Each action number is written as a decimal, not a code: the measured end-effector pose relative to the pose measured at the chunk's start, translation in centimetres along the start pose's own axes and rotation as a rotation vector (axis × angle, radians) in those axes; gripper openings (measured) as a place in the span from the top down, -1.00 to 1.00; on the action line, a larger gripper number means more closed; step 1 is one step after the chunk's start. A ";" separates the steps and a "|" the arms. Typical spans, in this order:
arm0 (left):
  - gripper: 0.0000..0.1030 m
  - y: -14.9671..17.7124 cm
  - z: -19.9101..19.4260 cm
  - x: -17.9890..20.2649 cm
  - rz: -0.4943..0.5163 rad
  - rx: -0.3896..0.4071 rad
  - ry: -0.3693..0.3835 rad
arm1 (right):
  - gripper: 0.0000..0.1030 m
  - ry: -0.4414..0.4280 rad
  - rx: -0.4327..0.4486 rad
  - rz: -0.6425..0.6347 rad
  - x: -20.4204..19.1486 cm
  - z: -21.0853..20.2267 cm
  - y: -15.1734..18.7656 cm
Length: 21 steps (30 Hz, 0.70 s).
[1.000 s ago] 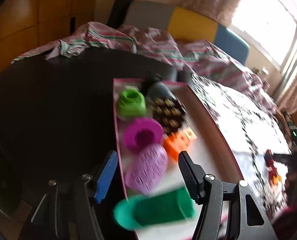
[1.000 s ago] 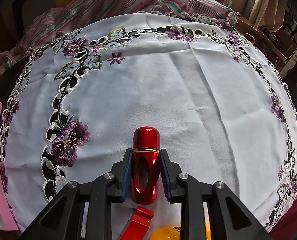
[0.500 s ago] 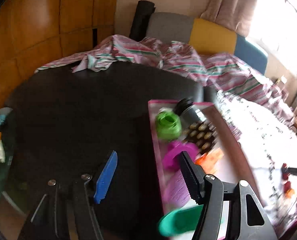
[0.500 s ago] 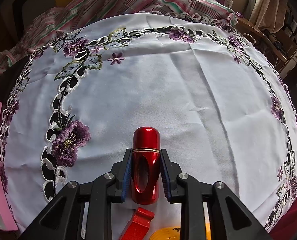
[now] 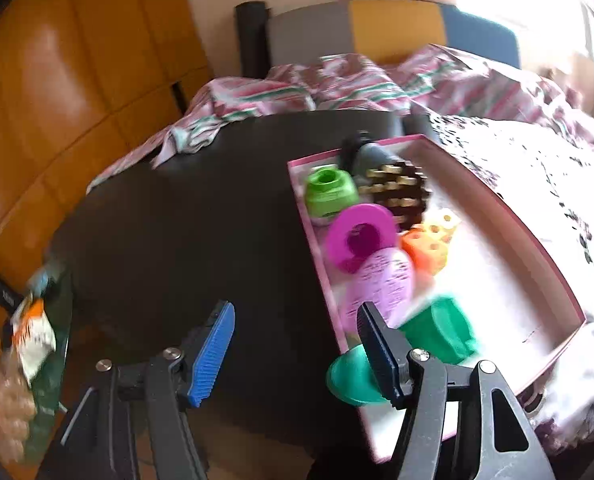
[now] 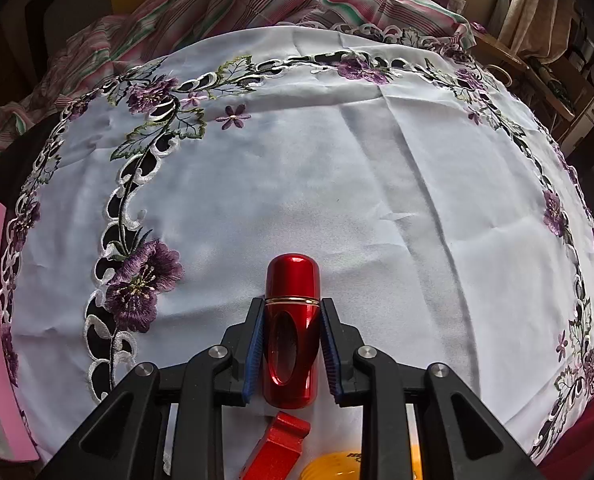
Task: Organize rigid objects
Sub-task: 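Carry the red cylinder into the tray and open the right tool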
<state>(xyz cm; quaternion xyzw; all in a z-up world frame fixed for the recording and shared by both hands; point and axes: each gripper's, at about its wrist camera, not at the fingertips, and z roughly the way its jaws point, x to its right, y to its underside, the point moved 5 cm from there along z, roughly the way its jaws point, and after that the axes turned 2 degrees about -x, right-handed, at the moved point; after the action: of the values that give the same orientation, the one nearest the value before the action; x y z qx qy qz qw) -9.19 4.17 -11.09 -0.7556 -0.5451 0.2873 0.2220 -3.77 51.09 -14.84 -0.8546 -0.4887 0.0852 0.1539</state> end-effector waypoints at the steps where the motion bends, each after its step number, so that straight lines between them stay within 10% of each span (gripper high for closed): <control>1: -0.26 -0.2 0.1 0.4 0.006 0.005 0.004 | 0.49 0.000 0.000 0.000 0.0 0.0 0.0; 13: -0.45 -1.3 -0.1 -0.2 -0.122 -0.019 0.089 | 0.49 -0.008 0.006 0.012 0.1 0.0 0.0; 21: -0.47 -0.7 -0.9 -3.7 -0.232 -0.007 0.060 | 0.49 -0.085 0.161 0.010 -0.7 -3.6 -0.9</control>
<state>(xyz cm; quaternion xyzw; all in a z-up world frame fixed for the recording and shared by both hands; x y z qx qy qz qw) -9.93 0.88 -9.26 -0.6963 -0.6231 0.2351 0.2675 -3.74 50.29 -11.16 -0.8376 -0.4819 0.1611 0.2006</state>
